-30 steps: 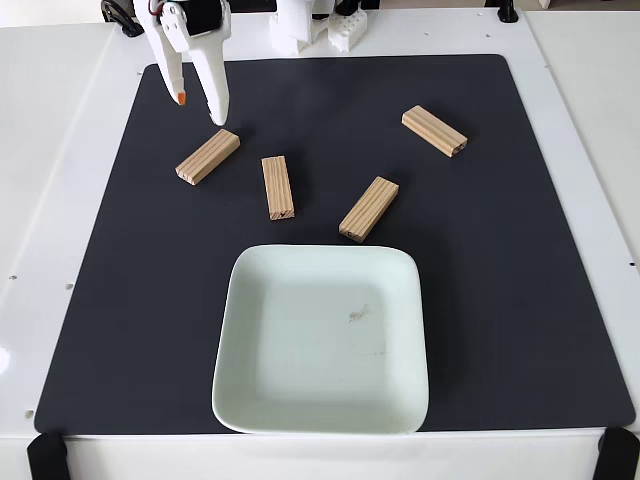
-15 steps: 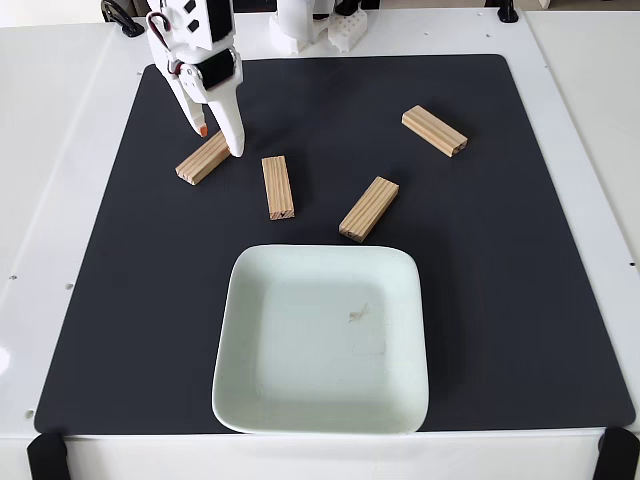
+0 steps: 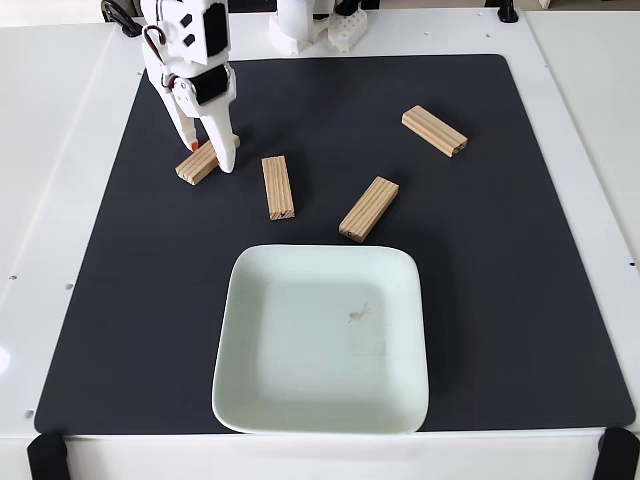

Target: Pick up the wooden block and place them on the plate.

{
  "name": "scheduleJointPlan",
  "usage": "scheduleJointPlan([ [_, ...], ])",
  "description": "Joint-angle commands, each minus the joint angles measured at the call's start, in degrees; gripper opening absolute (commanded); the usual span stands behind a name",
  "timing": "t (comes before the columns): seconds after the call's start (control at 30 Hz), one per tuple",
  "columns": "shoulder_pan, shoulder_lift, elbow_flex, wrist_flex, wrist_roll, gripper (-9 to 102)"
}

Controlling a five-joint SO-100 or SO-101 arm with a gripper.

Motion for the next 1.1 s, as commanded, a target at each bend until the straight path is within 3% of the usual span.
scheduleJointPlan([
  [0.0,-0.26,-0.79,-2.64,-0.62,0.35,25],
  [0.27,-0.70,-2.11,-2.37,-0.70,0.35,0],
  [0.57,-2.20,0.26,-1.93,0.00,0.88,0],
  [0.87,-11.51,22.24,-1.76,0.09,18.46,0],
  [1.07,-21.36,33.40,-2.72,1.41,36.39,0],
])
